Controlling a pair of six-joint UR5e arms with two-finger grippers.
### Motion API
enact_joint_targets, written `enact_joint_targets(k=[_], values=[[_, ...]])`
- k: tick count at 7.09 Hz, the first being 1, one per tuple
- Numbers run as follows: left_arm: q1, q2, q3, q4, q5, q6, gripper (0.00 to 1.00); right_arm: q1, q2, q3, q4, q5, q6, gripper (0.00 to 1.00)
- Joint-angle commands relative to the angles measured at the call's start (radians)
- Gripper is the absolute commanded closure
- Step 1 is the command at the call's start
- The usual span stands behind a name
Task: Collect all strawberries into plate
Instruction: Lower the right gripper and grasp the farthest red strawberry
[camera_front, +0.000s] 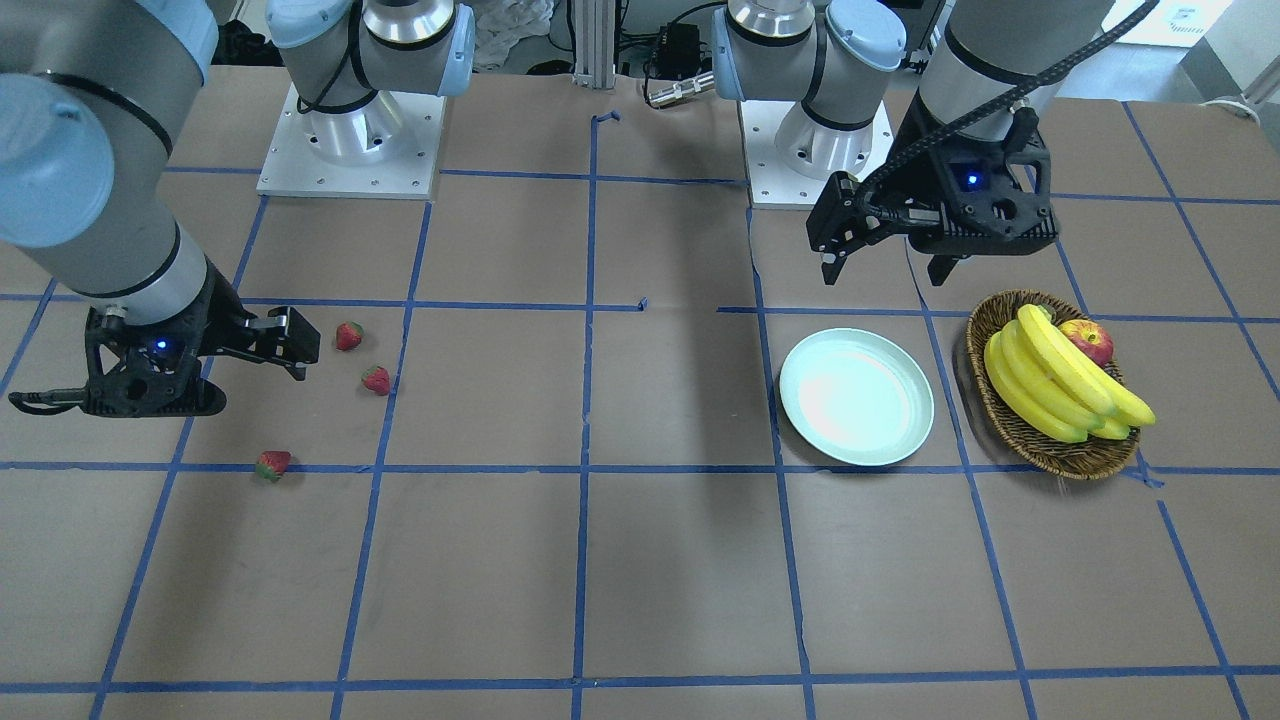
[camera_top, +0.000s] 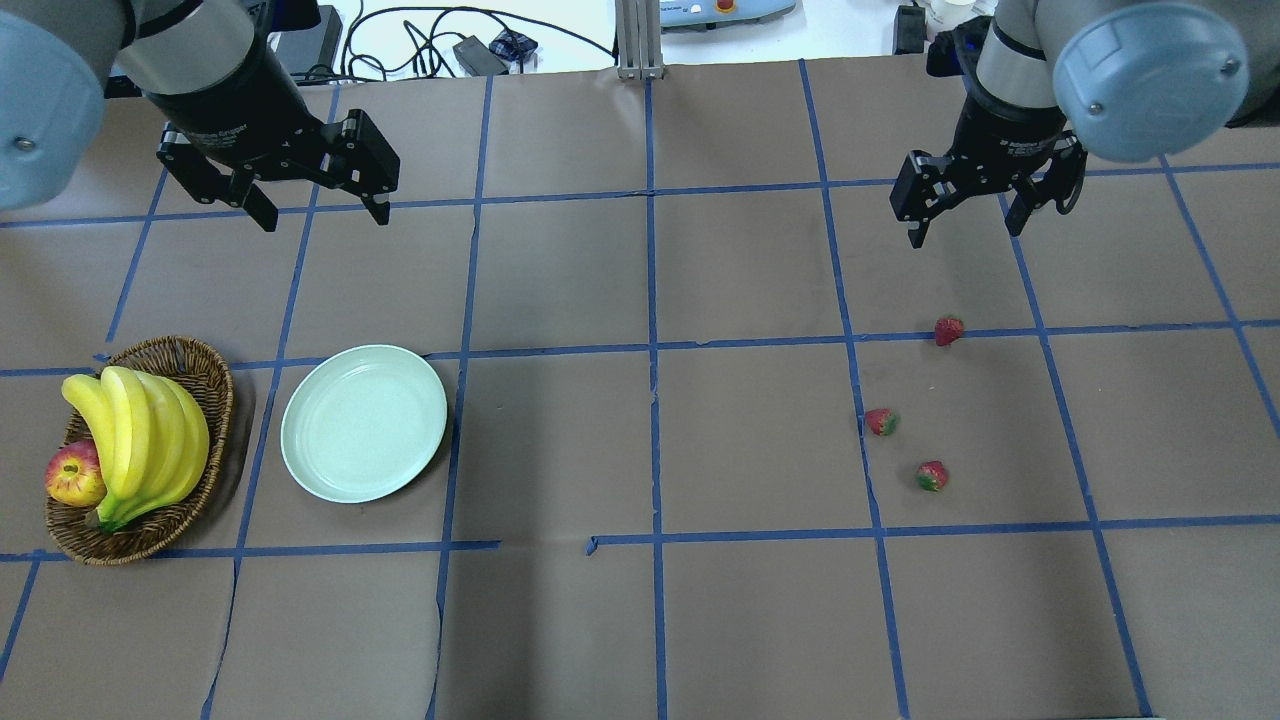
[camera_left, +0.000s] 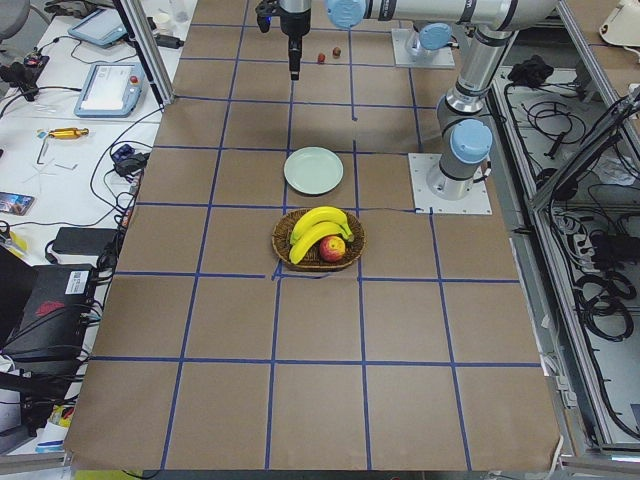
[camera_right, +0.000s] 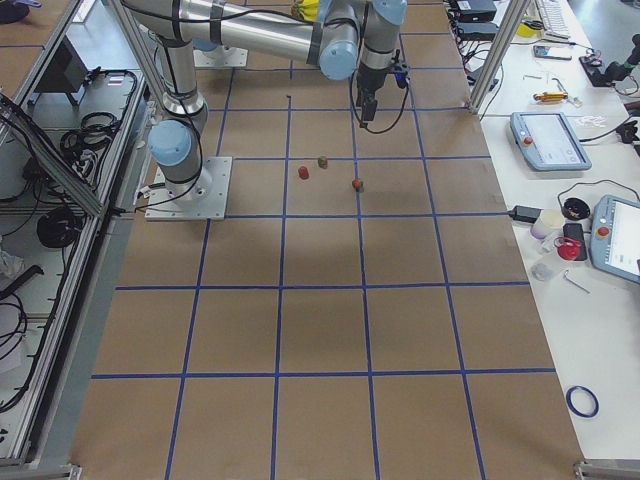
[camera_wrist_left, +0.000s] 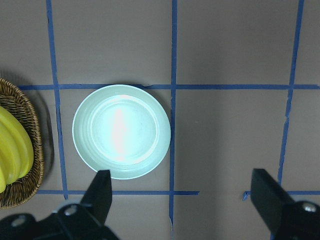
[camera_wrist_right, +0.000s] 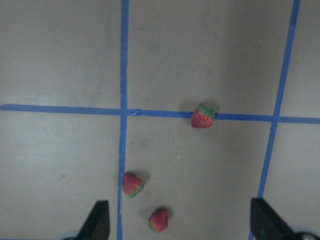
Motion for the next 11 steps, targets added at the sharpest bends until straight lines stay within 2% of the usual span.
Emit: enact_joint_targets(k=[1,2,3,4,10,11], values=[[-0.019,-0.001,-0.012,0.003,0.004,-0.002,0.0,-0.044,0.013,0.219,-0.298,0.0,-0.081,0.0],[-0.024,0.0,-0.021,0.008,0.006,-0.003,0.0,-0.067,0.017,0.286,-0.363,0.004,-0.164,0.0],[-0.026,-0.001,-0.021,0.008,0.004,-0.003,0.0,-0.084,0.04,0.308,-0.405,0.005,-0.219,0.0],[-0.026,-0.001,-0.023,0.008,0.004,-0.003,0.0,-0.084,0.083,0.309,-0.431,0.034,-0.239,0.0],[-0.026,-0.001,-0.021,0.008,0.001,0.001,0.0,-0.101,0.194,0.295,-0.562,0.023,-0.238,0.0],[-0.026,-0.003,-0.021,0.008,0.001,0.001,0.0,-0.116,0.194,0.302,-0.563,0.03,-0.238,0.08]])
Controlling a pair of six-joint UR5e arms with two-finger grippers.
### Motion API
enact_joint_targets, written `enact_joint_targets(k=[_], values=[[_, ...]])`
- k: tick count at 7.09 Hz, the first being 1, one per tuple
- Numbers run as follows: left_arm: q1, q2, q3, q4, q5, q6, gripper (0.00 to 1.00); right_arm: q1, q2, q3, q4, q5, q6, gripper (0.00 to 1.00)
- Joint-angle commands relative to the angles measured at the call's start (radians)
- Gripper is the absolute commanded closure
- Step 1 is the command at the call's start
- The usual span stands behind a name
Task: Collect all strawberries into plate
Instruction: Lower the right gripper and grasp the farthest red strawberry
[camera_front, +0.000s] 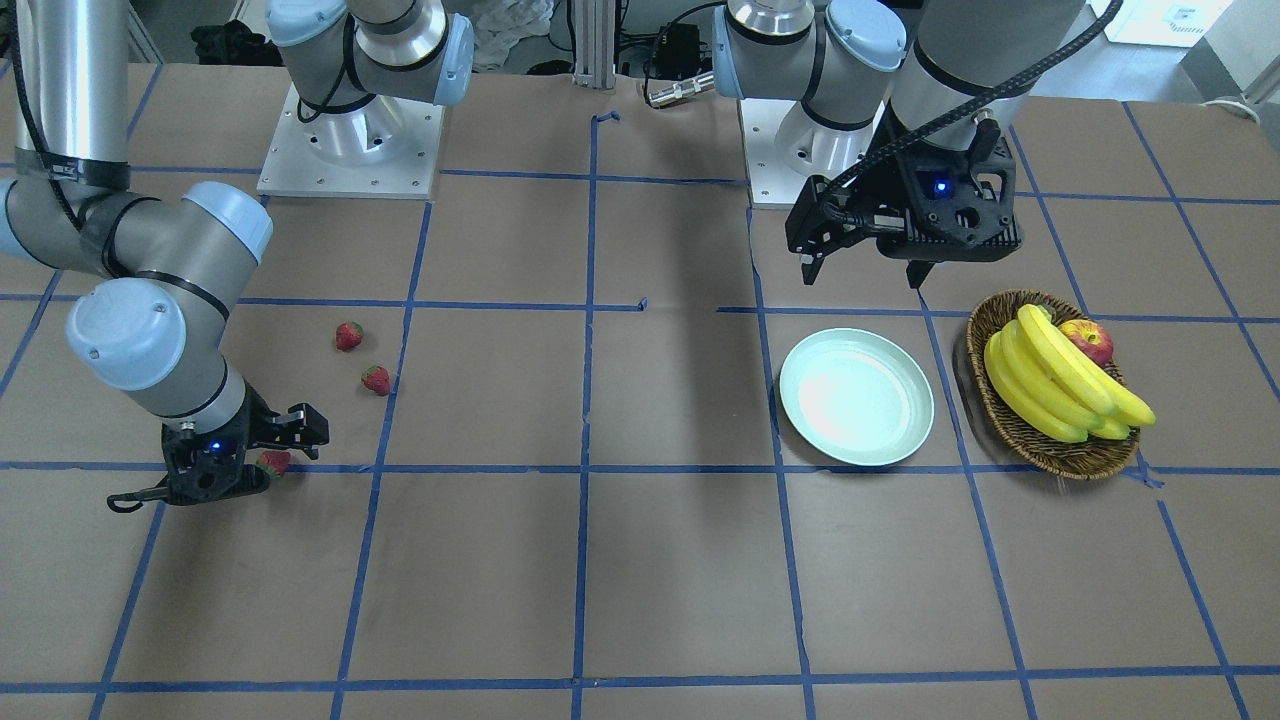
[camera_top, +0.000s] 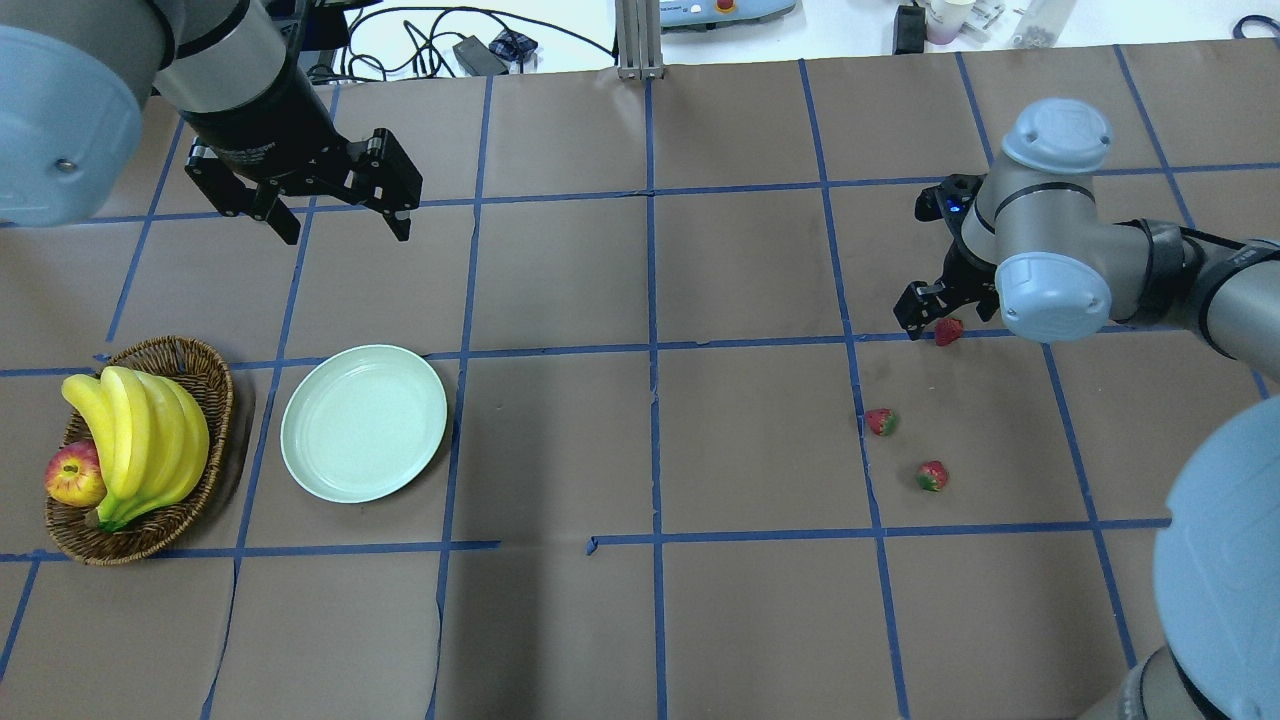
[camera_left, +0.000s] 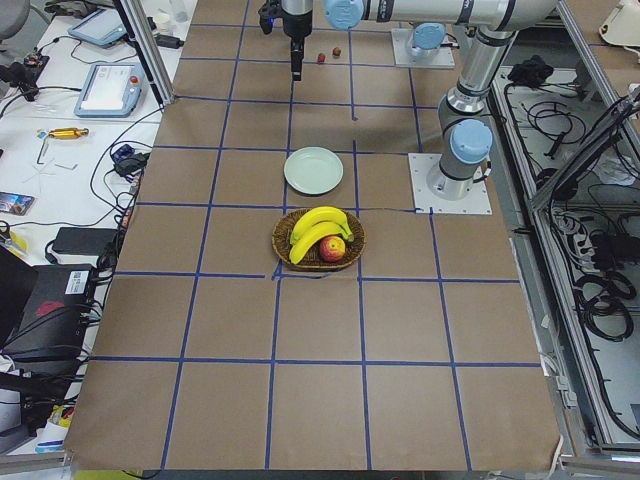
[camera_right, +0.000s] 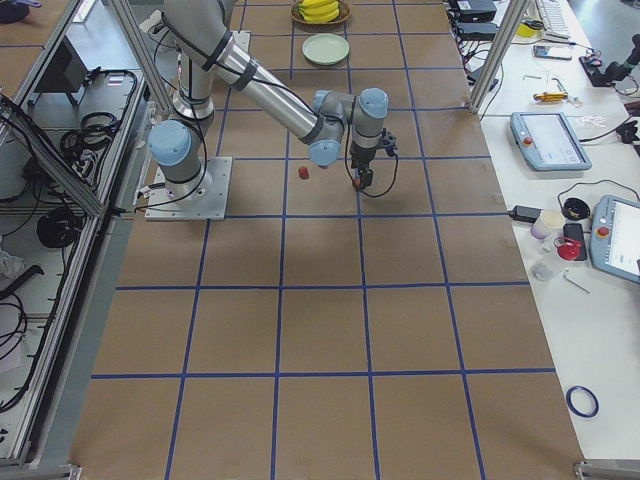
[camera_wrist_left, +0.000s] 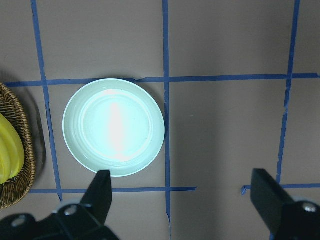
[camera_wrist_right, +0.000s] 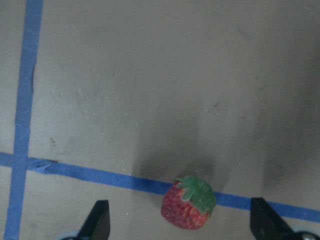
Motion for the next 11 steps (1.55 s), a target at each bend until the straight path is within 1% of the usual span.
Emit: enact_joint_targets(k=[1,2,3,4,6,7,8,9,10,11], values=[[0.0,-0.001,0.0,0.0,0.0,0.002,0.0,-0.018,0.006,0.006,-0.009,0.009,0.004,0.1],[0.0,0.0,0.0,0.0,0.0,0.003,0.0,-0.019,0.006,0.009,-0.009,0.011,0.005,0.32],[0.0,0.001,0.0,0.0,0.0,0.003,0.0,-0.018,0.006,0.011,-0.017,0.011,0.007,0.49],[0.0,0.001,0.0,0.0,0.0,0.003,0.0,-0.018,0.006,0.023,-0.034,0.009,0.008,0.64],[0.0,0.001,0.003,0.002,0.0,0.003,0.0,-0.018,-0.003,0.023,-0.052,0.014,0.046,0.88],[0.002,0.001,0.005,0.002,0.0,0.002,0.0,-0.013,-0.015,0.0,-0.052,0.056,0.123,0.88],[0.0,0.001,0.003,0.002,0.0,0.002,0.0,0.008,-0.041,-0.021,-0.043,0.081,0.193,0.88],[0.0,0.001,0.003,0.003,0.0,0.002,0.0,0.09,-0.054,-0.023,-0.049,0.094,0.293,0.85],[0.0,0.001,0.005,0.003,0.0,0.002,0.0,0.202,-0.054,-0.041,-0.051,0.091,0.447,0.85],[0.002,0.001,0.006,0.003,0.0,0.002,0.0,0.316,-0.052,-0.082,-0.035,0.078,0.594,0.84]])
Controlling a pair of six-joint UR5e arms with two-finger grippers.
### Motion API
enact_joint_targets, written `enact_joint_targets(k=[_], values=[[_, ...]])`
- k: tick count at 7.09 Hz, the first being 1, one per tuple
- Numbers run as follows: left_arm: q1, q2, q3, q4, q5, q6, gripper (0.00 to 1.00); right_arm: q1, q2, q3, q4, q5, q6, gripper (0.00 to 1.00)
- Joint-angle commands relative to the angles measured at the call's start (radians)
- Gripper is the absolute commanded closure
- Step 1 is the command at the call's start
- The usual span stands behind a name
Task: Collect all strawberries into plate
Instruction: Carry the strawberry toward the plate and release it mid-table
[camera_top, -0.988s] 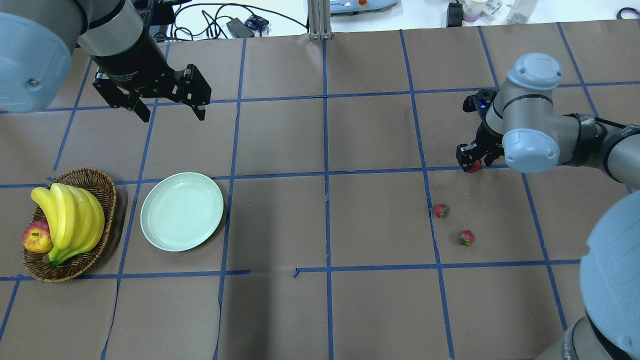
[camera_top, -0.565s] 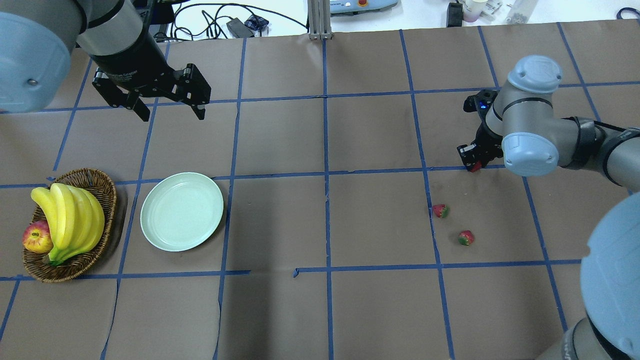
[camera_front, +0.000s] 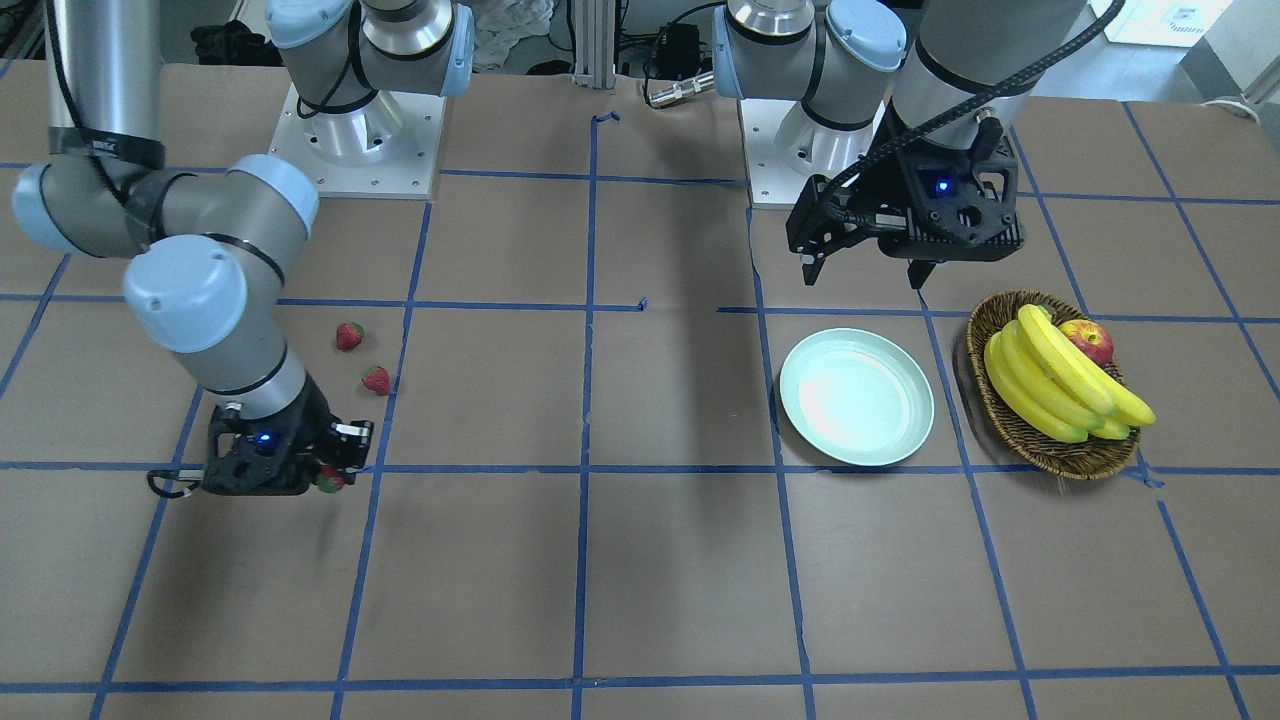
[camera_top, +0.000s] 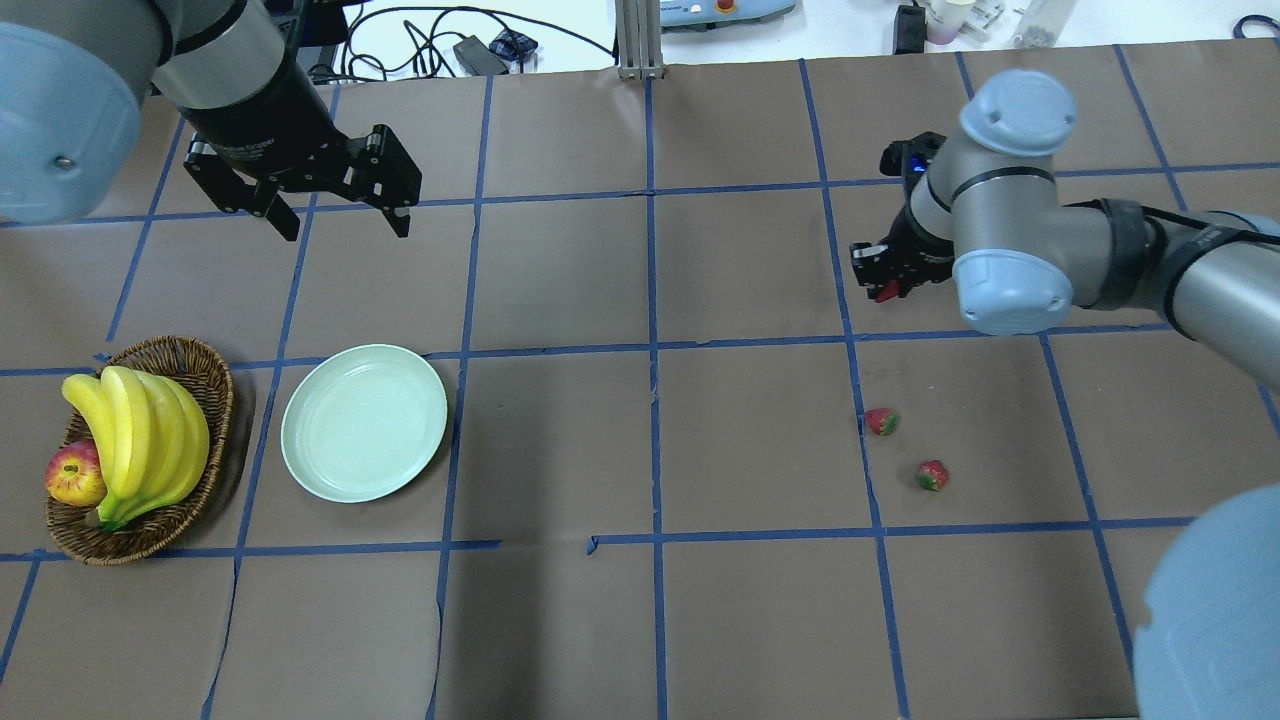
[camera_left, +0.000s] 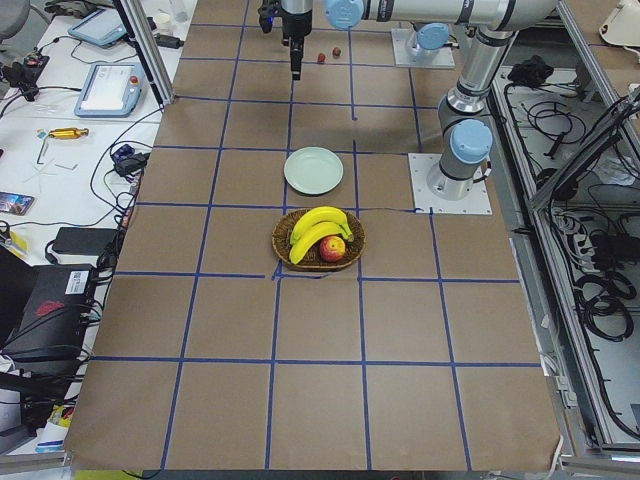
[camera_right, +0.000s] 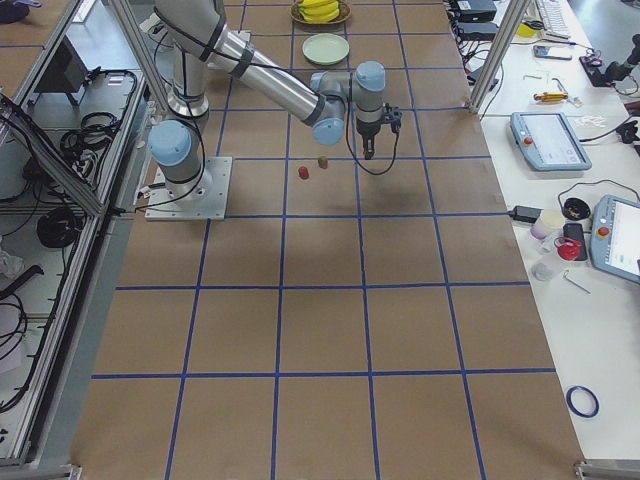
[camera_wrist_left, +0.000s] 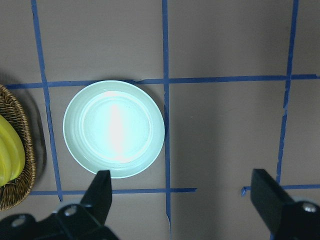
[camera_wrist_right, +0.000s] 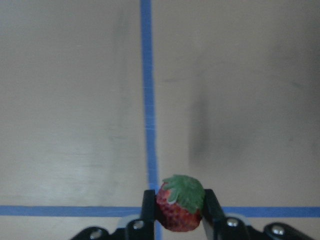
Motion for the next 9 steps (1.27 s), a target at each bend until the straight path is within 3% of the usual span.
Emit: enact_joint_targets(k=[1,5,8,9], values=[[0.0,0.0,0.001,0.0,0.0,0.0,0.0,0.219,0.002,-0.054,0.011,-0.008,0.261,0.84],[0.0,0.0,-0.003,0.0,-0.002,-0.003,0.0,0.434,0.086,-0.062,-0.004,0.008,0.375,0.83],[0.0,0.005,-0.003,0.0,-0.002,-0.003,0.0,0.463,0.167,-0.138,0.003,0.03,0.377,0.82],[0.0,0.005,-0.003,0.0,-0.002,-0.005,0.0,0.463,0.184,-0.158,0.005,0.032,0.377,0.77]])
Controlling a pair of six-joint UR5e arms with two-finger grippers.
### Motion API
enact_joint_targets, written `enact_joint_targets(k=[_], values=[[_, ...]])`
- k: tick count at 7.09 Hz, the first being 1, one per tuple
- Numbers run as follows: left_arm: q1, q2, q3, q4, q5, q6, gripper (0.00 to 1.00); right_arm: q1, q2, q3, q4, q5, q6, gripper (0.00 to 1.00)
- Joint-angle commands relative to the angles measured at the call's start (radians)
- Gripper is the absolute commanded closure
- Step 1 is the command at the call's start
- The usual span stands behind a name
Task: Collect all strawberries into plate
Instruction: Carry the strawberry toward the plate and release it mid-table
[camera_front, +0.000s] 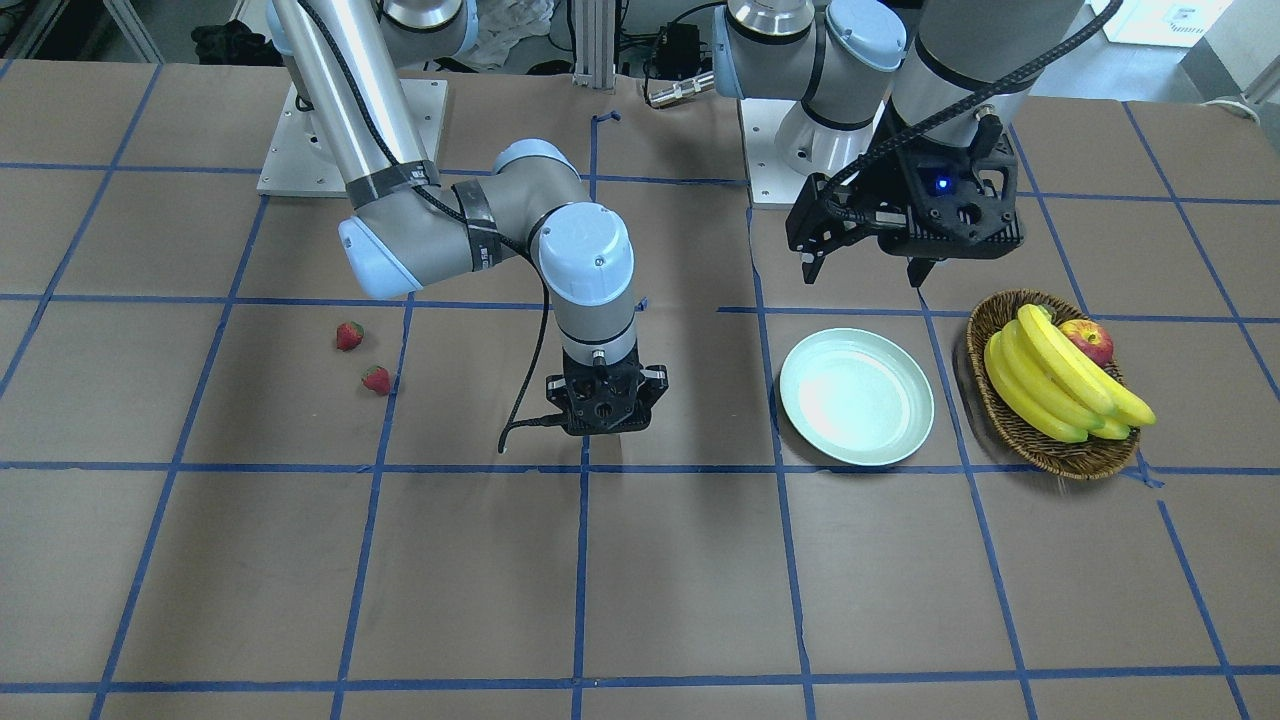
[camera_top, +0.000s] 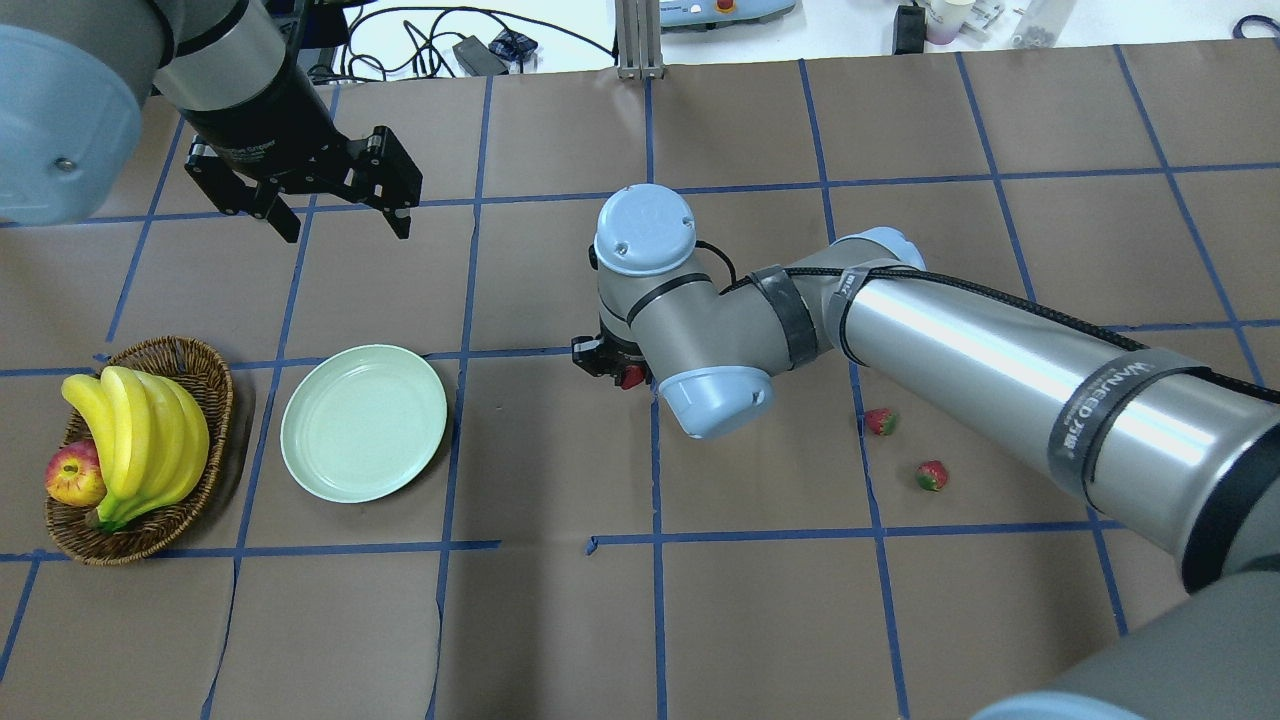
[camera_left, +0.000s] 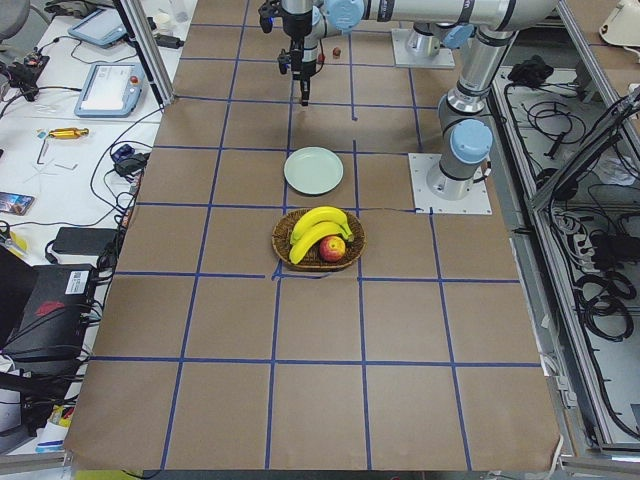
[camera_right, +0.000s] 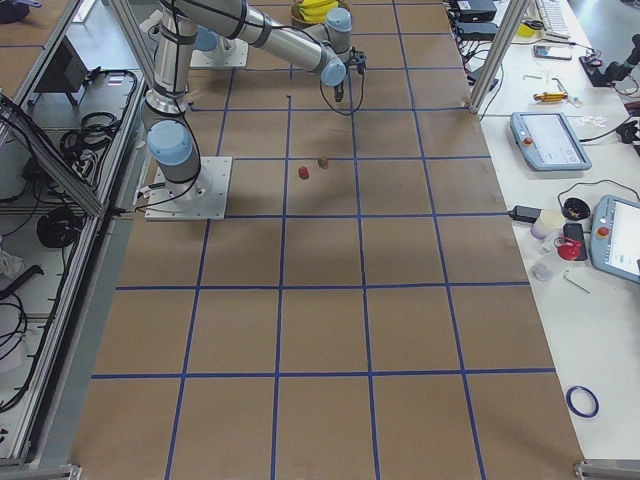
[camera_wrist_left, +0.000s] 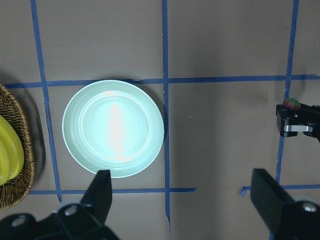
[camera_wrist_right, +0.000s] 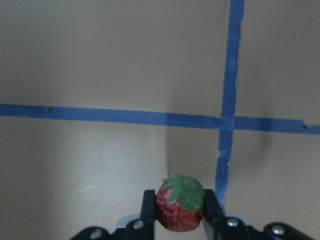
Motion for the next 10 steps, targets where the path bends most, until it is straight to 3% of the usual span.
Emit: enact_joint_targets(k=[1,2,3,5,7,10], values=[[0.0,0.002,0.0,0.0,0.0,-0.001,0.0,0.002,0.029,-0.027,0.005,0.005,0.0,0.29],[0.0,0.002,0.0,0.0,0.001,-0.001,0.0,0.002,0.026,-0.025,0.007,0.001,0.0,0.05],[0.0,0.002,0.0,0.0,0.001,0.001,0.0,0.002,0.022,-0.02,0.028,0.001,-0.001,0.0],[0.002,0.003,0.001,0.0,0.001,0.002,0.0,-0.024,-0.073,-0.013,0.1,-0.036,-0.021,0.0],[0.002,0.005,0.0,0.0,0.001,0.004,0.0,-0.157,-0.164,0.015,0.232,-0.079,-0.155,0.0],[0.002,0.005,-0.005,-0.002,0.001,0.004,0.0,-0.353,-0.265,0.224,0.232,-0.152,-0.431,0.0]])
